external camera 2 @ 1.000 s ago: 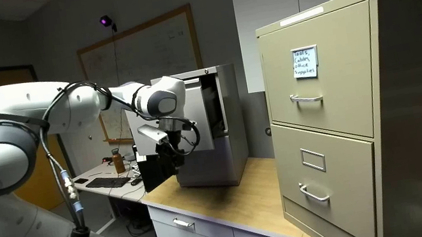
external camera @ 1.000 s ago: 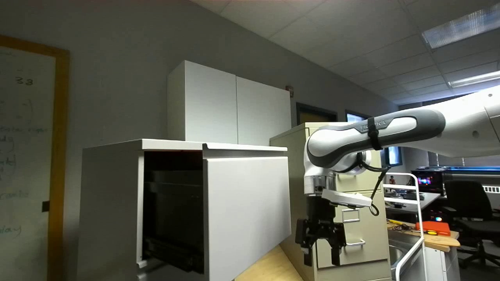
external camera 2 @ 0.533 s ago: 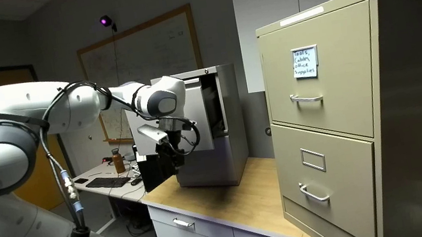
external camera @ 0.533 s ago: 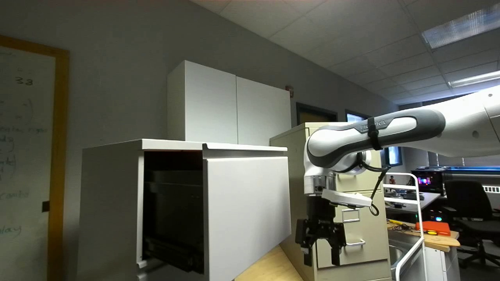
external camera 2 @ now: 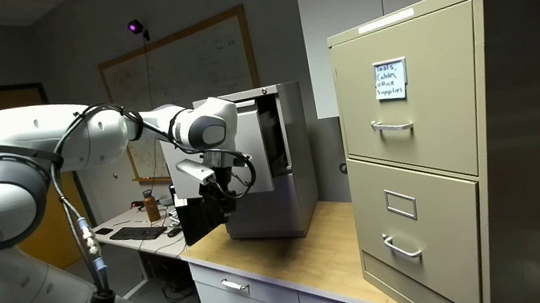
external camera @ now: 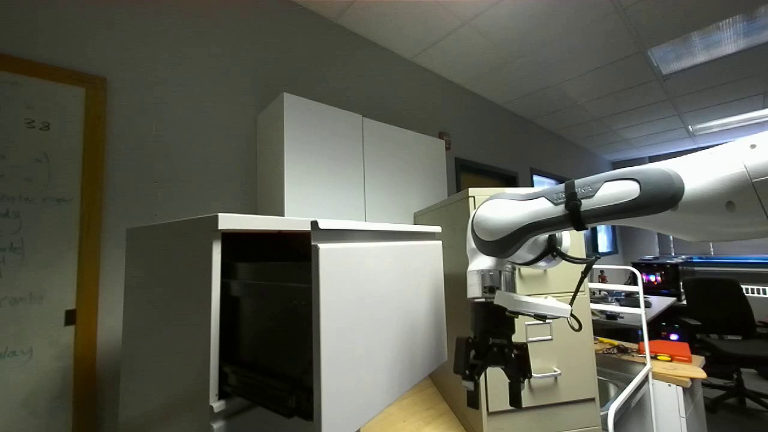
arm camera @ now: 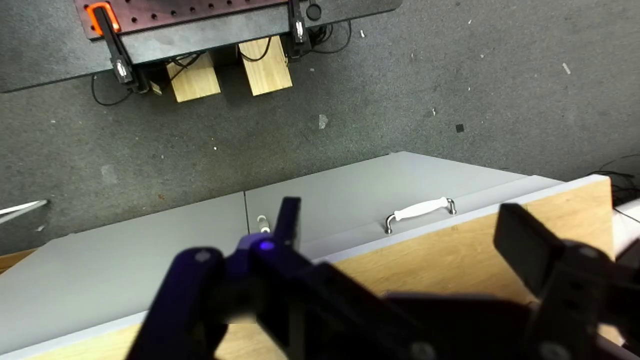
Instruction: Close the top drawer on the left
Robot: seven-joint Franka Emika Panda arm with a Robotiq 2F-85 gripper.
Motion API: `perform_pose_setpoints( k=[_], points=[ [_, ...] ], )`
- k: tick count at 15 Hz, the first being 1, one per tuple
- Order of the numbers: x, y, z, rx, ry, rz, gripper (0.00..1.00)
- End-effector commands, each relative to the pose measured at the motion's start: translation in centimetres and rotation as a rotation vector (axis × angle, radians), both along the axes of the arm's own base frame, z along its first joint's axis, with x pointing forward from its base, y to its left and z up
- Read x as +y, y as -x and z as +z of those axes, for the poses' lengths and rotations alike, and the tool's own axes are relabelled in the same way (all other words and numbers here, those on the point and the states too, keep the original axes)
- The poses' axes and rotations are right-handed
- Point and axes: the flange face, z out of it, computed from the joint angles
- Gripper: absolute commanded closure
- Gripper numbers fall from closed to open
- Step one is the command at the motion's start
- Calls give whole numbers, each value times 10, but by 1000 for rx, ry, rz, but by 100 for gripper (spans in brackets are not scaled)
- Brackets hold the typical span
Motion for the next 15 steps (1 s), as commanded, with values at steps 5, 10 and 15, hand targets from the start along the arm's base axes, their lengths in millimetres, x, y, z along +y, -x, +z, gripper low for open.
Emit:
perform_pose_setpoints(
  k=[5, 10, 15],
  points=[
    [2, -4, 18, -63, 22, 0, 0],
    [9, -11, 47, -197, 44, 2, 15],
    [20, -15, 87, -359, 45, 12, 57]
  ],
)
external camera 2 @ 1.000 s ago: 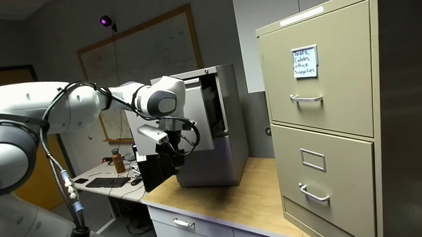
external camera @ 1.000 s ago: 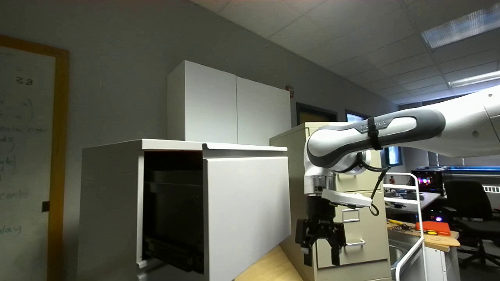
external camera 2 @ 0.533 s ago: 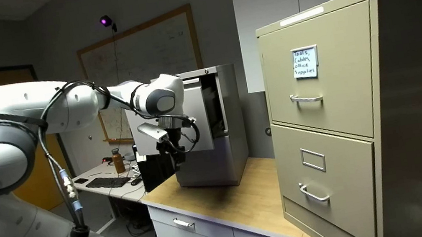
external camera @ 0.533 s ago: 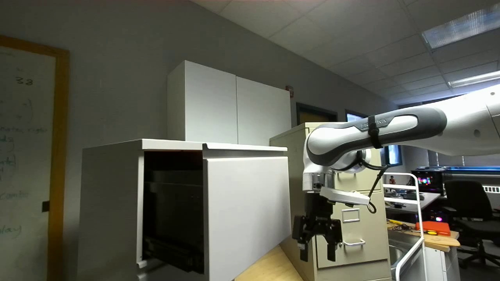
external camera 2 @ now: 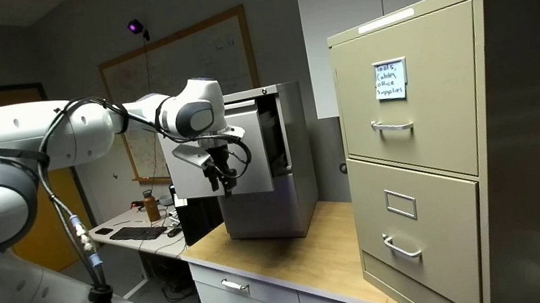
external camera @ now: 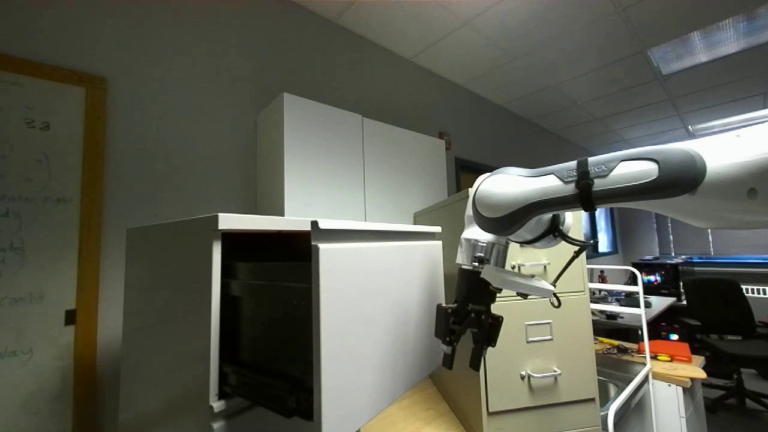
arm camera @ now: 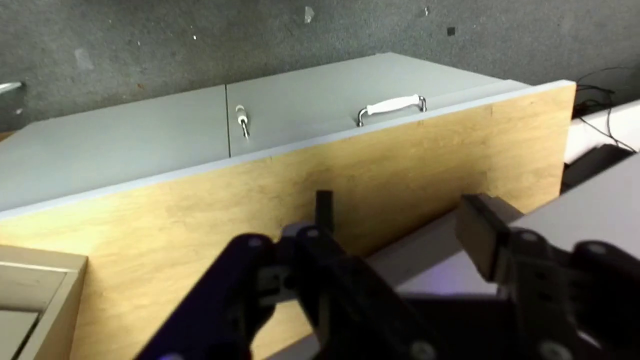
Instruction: Close the top drawer on the left
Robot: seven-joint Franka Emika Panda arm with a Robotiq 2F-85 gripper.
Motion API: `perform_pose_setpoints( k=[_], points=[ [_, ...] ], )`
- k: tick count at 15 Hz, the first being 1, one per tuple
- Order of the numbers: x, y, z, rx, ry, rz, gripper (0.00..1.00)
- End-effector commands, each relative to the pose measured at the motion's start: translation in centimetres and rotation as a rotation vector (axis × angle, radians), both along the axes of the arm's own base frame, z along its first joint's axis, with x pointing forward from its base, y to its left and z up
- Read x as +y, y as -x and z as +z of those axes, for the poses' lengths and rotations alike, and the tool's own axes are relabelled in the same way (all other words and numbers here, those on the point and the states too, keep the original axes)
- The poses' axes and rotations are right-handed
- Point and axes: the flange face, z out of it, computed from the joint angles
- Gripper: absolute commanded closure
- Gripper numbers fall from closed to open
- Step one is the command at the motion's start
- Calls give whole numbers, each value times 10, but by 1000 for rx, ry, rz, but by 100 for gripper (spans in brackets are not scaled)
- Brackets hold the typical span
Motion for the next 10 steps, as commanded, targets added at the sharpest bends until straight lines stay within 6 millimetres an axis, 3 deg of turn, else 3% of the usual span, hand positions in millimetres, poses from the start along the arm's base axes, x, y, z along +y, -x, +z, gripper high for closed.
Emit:
perform_pose_setpoints(
  k=[1, 6, 10],
  points=[
    [10, -2, 35, -125, 12, 15, 66],
    [25, -6, 74, -336, -8, -17, 99],
    [45, -18, 96, -475, -36, 15, 100]
  ],
)
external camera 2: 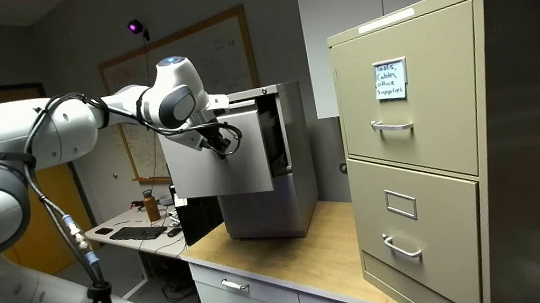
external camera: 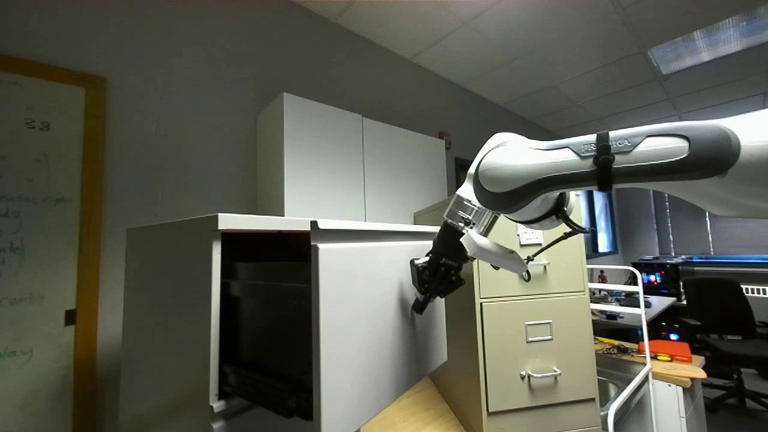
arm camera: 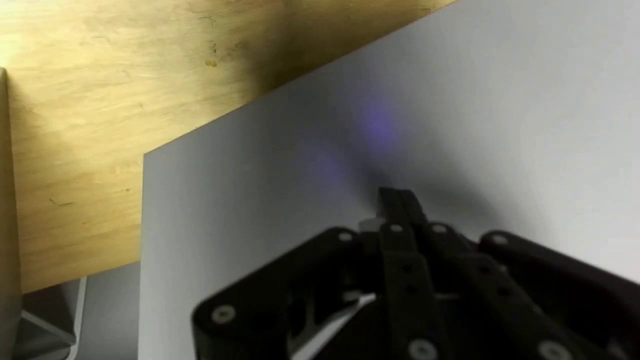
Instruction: Close the top drawer on the left
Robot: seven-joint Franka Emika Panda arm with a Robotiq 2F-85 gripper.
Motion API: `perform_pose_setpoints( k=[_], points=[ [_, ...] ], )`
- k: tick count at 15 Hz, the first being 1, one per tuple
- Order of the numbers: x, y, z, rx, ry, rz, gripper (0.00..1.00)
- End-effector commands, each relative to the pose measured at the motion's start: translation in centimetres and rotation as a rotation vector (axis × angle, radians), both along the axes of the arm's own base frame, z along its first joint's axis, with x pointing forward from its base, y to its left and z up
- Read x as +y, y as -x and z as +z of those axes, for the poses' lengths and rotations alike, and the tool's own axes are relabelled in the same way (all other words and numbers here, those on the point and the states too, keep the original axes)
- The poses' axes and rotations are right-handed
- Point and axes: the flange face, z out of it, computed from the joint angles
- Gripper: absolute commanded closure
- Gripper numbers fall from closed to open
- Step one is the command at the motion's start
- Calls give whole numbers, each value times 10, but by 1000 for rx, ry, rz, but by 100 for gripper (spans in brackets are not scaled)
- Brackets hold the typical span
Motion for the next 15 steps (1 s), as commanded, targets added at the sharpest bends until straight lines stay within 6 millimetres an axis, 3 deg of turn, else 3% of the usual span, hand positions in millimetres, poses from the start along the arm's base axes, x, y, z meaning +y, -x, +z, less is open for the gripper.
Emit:
perform_pose_setpoints(
  k=[1, 8, 15],
  points=[
    [21, -13, 21, -84, -38, 35, 100],
    [64, -60, 25, -124, -82, 75, 100],
    [131, -127, 35, -147, -88, 118, 100]
  ],
)
